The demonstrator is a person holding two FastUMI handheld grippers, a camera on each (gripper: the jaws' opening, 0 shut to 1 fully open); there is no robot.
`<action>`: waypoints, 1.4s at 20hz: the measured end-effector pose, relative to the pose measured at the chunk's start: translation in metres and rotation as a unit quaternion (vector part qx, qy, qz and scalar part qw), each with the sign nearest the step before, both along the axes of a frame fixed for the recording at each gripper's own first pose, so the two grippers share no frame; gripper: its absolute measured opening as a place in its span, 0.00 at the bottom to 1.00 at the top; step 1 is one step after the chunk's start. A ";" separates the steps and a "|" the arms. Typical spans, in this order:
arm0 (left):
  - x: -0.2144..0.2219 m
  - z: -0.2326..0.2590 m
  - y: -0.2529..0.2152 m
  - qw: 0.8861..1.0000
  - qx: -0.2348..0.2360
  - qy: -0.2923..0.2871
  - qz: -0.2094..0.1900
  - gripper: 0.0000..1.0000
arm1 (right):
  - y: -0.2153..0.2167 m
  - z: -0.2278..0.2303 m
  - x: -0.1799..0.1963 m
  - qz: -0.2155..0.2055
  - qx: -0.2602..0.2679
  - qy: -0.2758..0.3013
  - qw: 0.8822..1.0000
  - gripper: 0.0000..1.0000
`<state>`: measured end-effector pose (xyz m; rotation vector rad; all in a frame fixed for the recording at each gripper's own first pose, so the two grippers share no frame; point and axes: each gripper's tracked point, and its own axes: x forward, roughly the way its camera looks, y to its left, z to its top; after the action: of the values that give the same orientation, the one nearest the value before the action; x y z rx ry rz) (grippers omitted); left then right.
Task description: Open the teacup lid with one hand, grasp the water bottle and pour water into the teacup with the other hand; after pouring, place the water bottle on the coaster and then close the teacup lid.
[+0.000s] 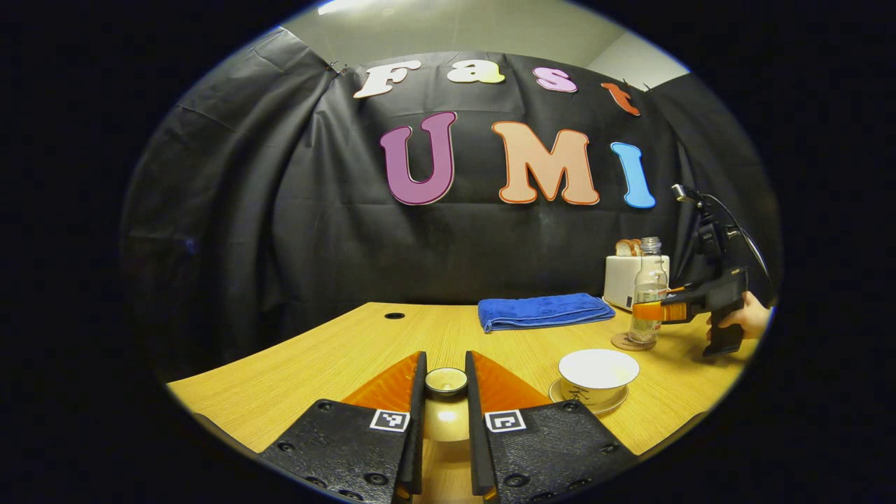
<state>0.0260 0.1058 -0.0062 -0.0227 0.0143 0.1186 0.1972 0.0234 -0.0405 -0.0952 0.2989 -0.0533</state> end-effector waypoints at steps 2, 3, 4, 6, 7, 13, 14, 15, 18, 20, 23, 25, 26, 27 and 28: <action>0.000 0.001 -0.001 1.000 0.000 -0.001 -0.001 0.24 | 0.001 -0.002 0.003 -0.002 0.009 -0.003 1.000 0.80; 0.000 0.001 -0.001 1.000 0.000 -0.001 -0.001 0.24 | 0.000 -0.002 0.005 -0.006 0.009 -0.003 1.000 0.79; 0.000 0.000 -0.001 1.000 0.000 0.000 -0.001 0.24 | -0.001 -0.003 0.005 -0.008 0.009 -0.002 1.000 0.80; 0.000 0.000 -0.001 1.000 0.000 0.000 -0.003 0.24 | -0.003 -0.005 0.007 -0.010 0.014 -0.001 1.000 0.80; 0.000 0.001 -0.001 1.000 0.000 0.000 -0.003 0.24 | -0.004 -0.006 0.006 -0.012 0.017 0.002 1.000 0.80; 0.000 0.001 -0.001 1.000 0.000 -0.001 -0.003 0.24 | -0.002 -0.007 0.006 -0.008 0.016 0.005 1.000 0.82; 0.000 0.001 -0.001 1.000 0.000 -0.001 -0.003 0.24 | -0.002 -0.006 0.004 -0.008 0.014 0.004 1.000 0.82; 0.000 0.001 -0.001 1.000 0.000 -0.001 -0.003 0.25 | -0.002 -0.004 0.002 -0.008 0.011 0.002 1.000 0.82; 0.000 0.001 -0.001 1.000 -0.001 -0.001 -0.003 0.24 | -0.004 0.004 -0.003 -0.007 0.000 -0.011 1.000 0.92; 0.000 0.001 -0.001 1.000 -0.001 -0.001 -0.003 0.24 | -0.003 0.004 -0.011 -0.003 -0.005 -0.012 1.000 0.95; 0.000 0.000 -0.001 1.000 0.000 -0.001 -0.002 0.24 | -0.003 0.002 -0.025 0.001 -0.011 -0.013 1.000 0.98; 0.000 0.002 -0.001 1.000 -0.001 -0.002 -0.002 0.24 | -0.003 -0.001 -0.034 0.005 -0.010 -0.014 1.000 0.98; 0.000 0.001 -0.001 1.000 0.000 -0.002 -0.003 0.25 | -0.004 -0.002 -0.039 0.004 -0.009 -0.014 1.000 0.94; 0.000 0.000 -0.002 1.000 0.000 -0.001 -0.003 0.24 | -0.005 -0.002 -0.043 0.006 -0.006 -0.016 1.000 0.94; 0.000 0.001 -0.001 1.000 0.000 -0.001 -0.003 0.24 | -0.005 -0.003 -0.046 0.007 -0.004 -0.017 1.000 0.95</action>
<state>0.0259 0.1045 -0.0056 -0.0230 0.0118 0.1120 0.1512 0.0181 -0.0436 -0.1050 0.2641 -0.0432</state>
